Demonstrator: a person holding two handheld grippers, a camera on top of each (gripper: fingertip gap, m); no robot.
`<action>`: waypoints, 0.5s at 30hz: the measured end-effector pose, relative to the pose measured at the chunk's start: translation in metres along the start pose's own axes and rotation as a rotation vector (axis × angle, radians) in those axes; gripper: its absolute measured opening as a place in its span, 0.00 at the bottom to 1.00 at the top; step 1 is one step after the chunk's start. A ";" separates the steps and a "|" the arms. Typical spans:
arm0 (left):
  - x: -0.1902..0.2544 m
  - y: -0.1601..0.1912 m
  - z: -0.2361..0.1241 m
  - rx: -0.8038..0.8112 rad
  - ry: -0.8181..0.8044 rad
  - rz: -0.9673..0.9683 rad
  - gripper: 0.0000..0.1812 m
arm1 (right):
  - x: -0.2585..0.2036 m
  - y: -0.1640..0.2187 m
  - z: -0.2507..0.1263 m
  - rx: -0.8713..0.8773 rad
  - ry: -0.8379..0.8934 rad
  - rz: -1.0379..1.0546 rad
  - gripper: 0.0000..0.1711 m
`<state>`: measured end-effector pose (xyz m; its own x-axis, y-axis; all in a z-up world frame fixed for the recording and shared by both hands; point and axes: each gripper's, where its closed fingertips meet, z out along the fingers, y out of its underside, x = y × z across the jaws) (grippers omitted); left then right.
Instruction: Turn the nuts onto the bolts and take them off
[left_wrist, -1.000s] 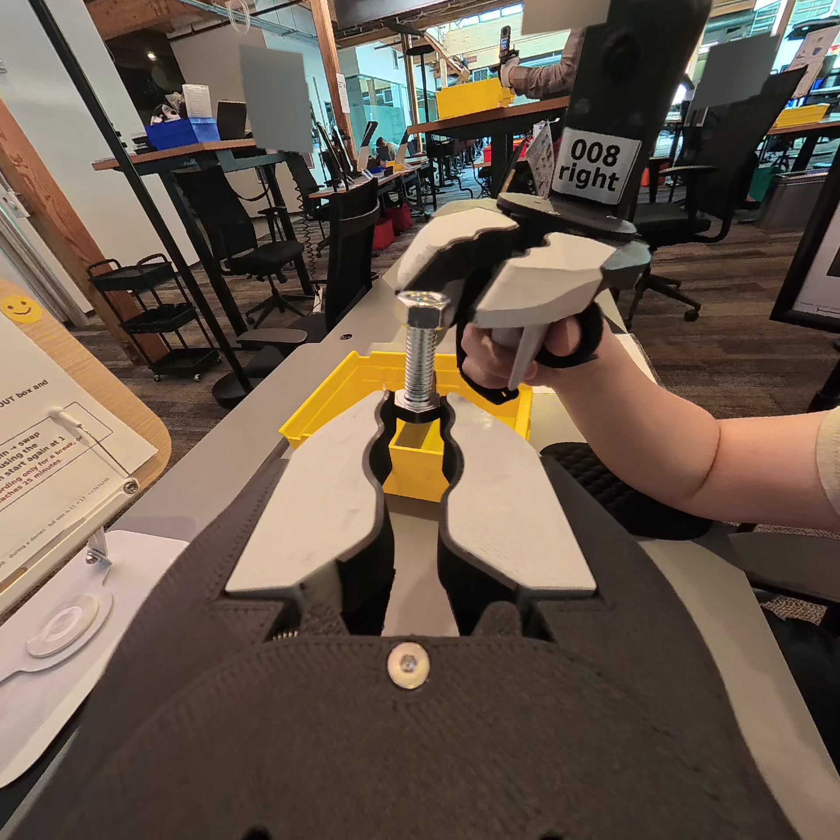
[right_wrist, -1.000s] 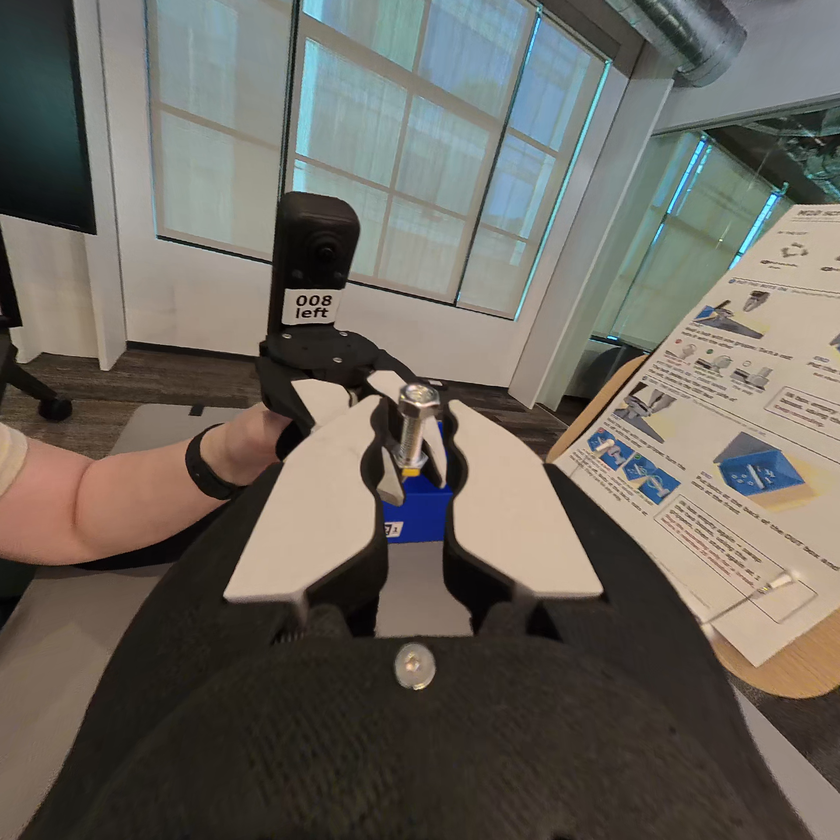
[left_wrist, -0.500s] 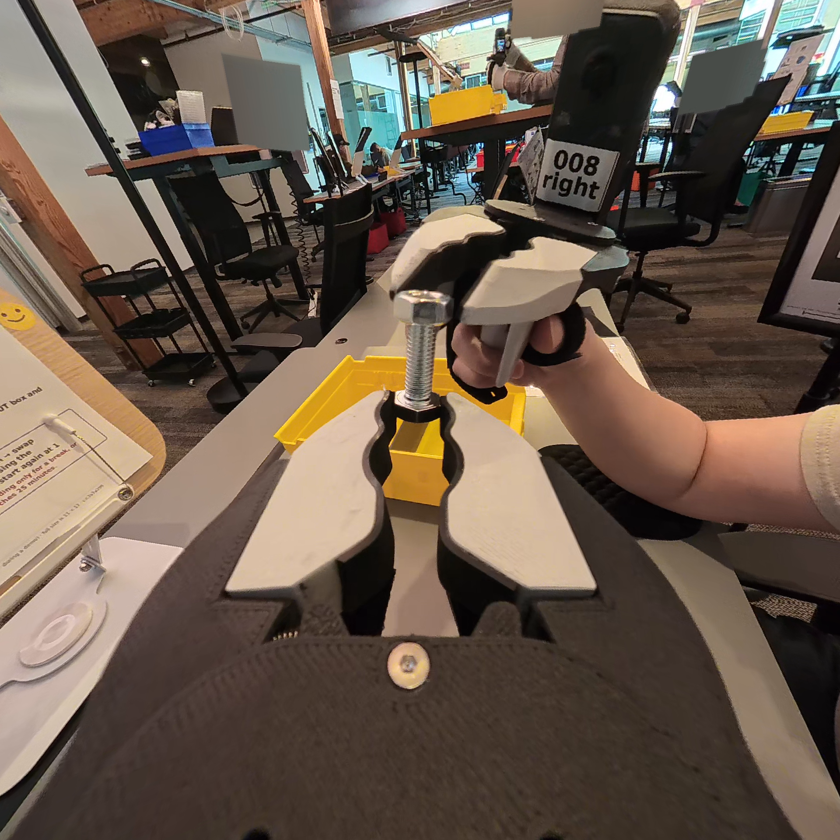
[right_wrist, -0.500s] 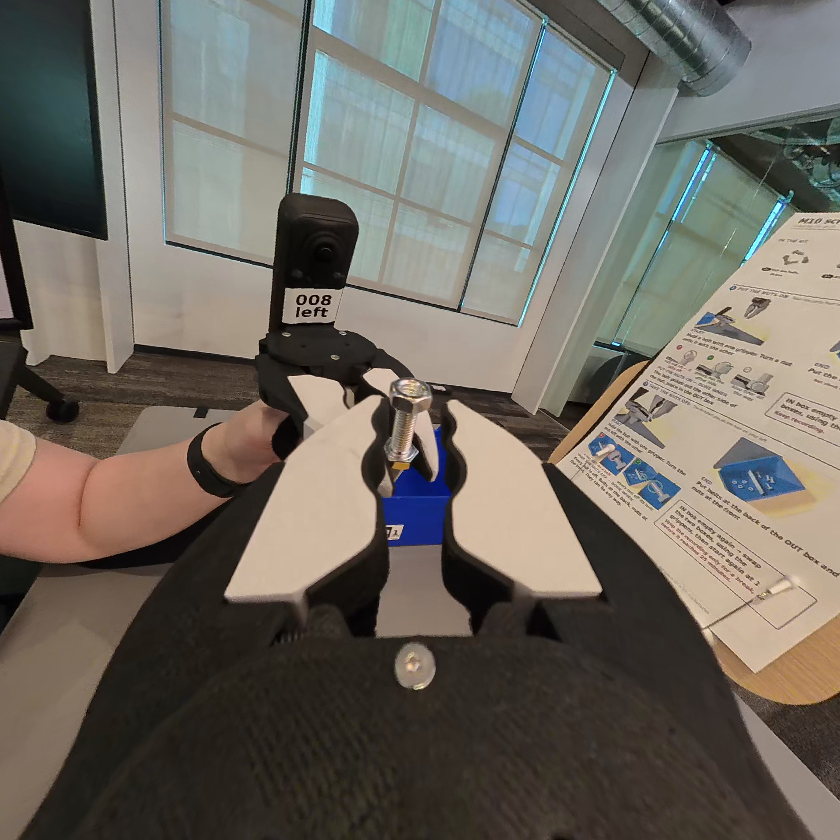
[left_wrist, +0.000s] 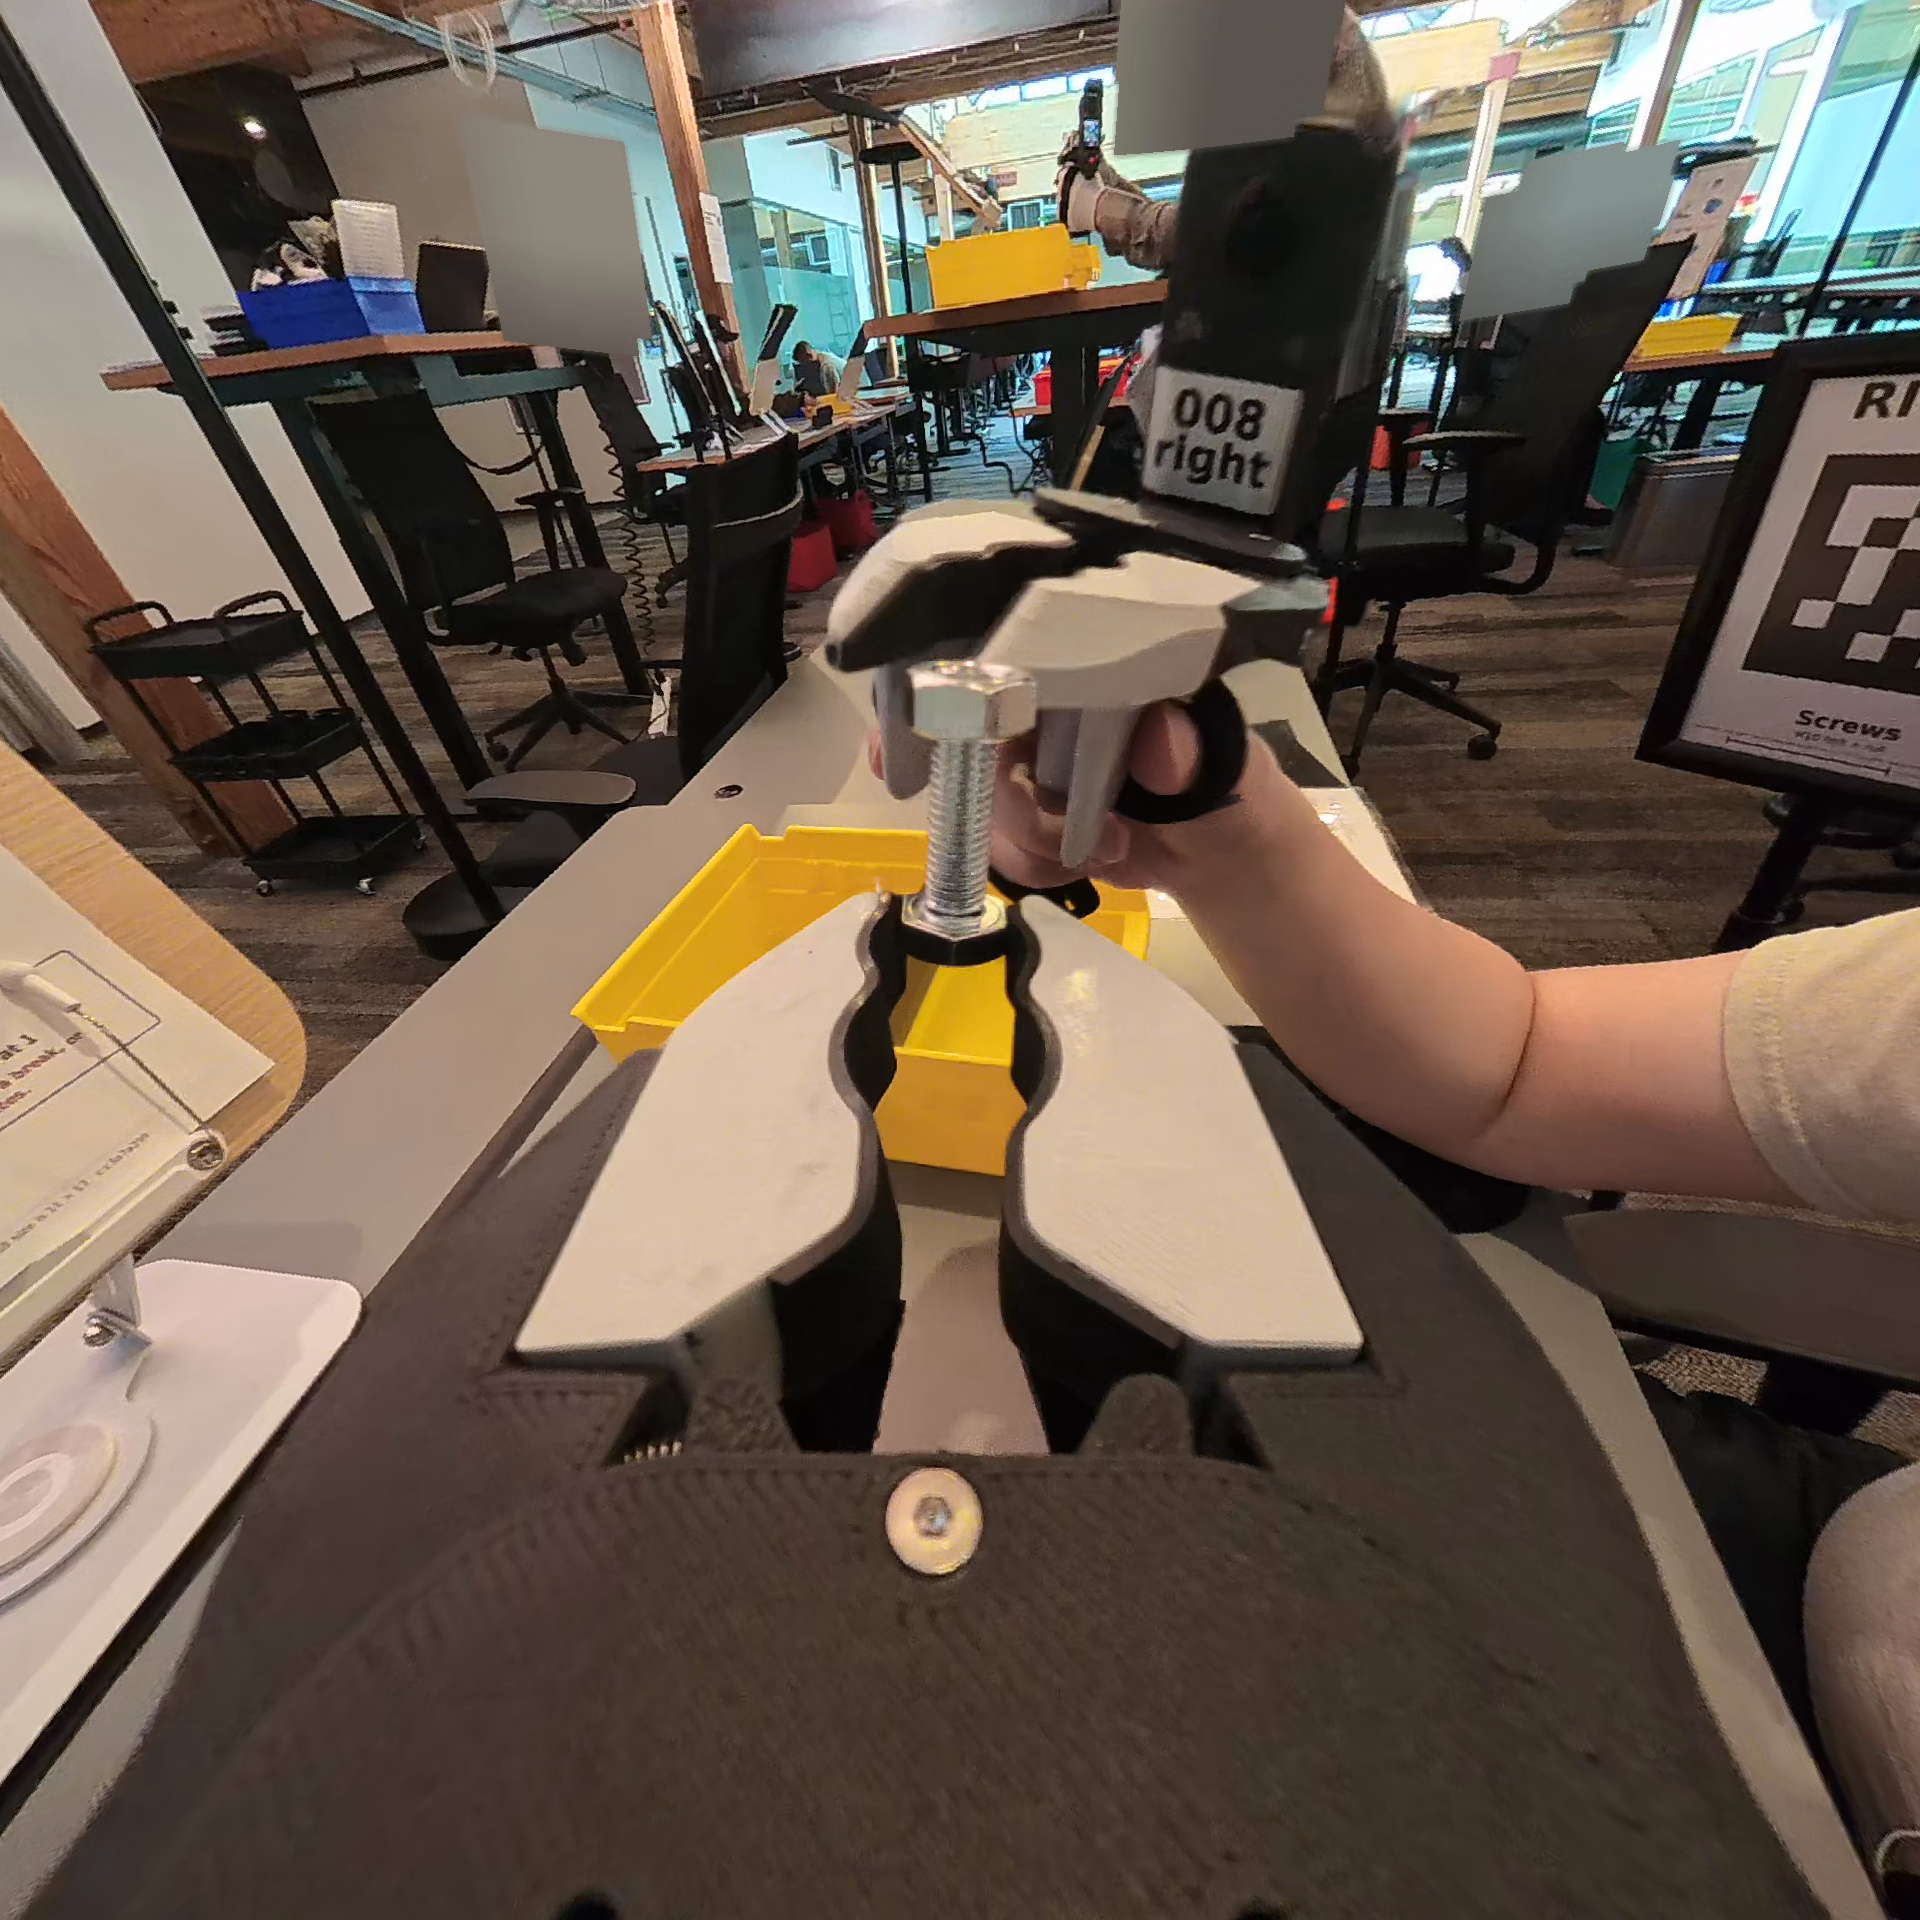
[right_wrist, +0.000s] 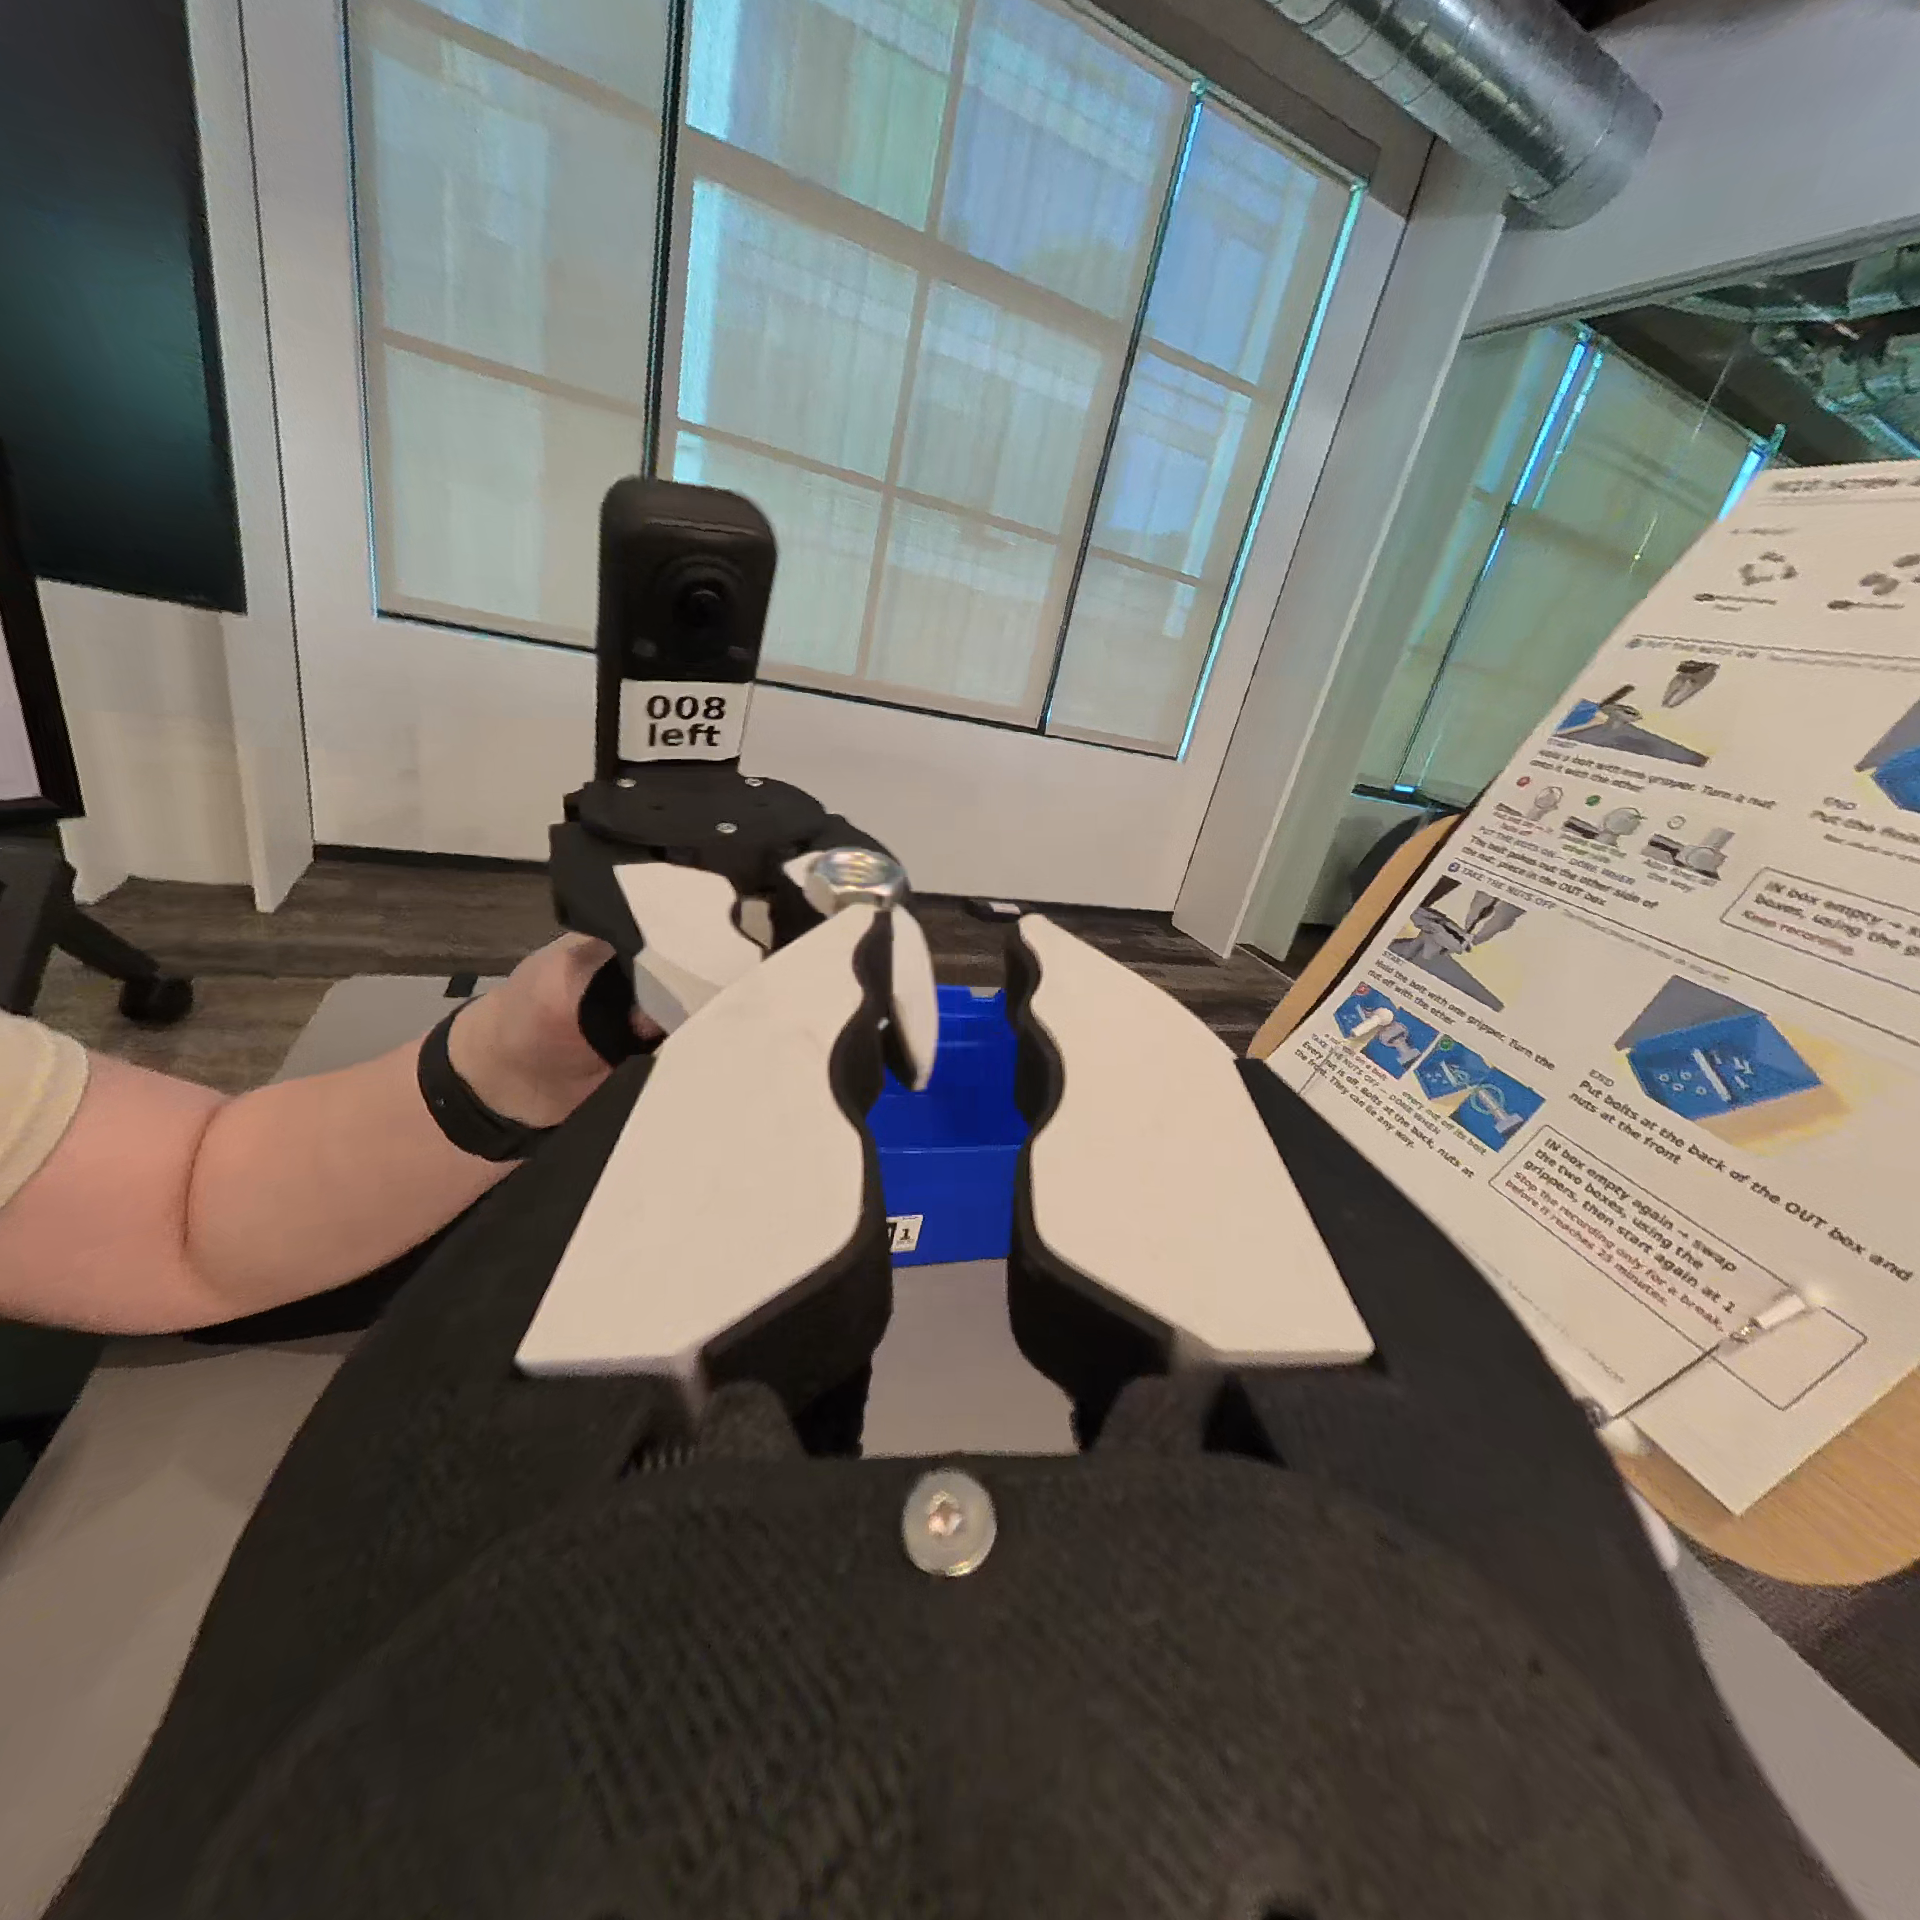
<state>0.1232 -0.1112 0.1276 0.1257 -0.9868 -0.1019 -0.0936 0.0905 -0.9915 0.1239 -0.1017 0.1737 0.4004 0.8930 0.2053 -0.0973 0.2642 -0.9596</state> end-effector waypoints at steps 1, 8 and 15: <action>0.000 -0.001 -0.001 0.004 0.002 -0.002 0.10 | 0.000 -0.002 -0.002 0.010 -0.012 0.015 0.12; 0.002 -0.001 0.000 -0.002 0.008 0.001 0.10 | -0.016 -0.003 0.004 0.008 -0.067 -0.004 0.12; 0.003 -0.001 -0.001 -0.005 0.010 0.003 0.10 | -0.012 -0.007 -0.001 0.034 -0.080 0.036 0.12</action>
<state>0.1228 -0.1145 0.1285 0.1157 -0.9878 -0.1040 -0.0990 0.0927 -0.9908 0.1210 -0.1149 0.1777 0.3223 0.9280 0.1871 -0.1417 0.2427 -0.9597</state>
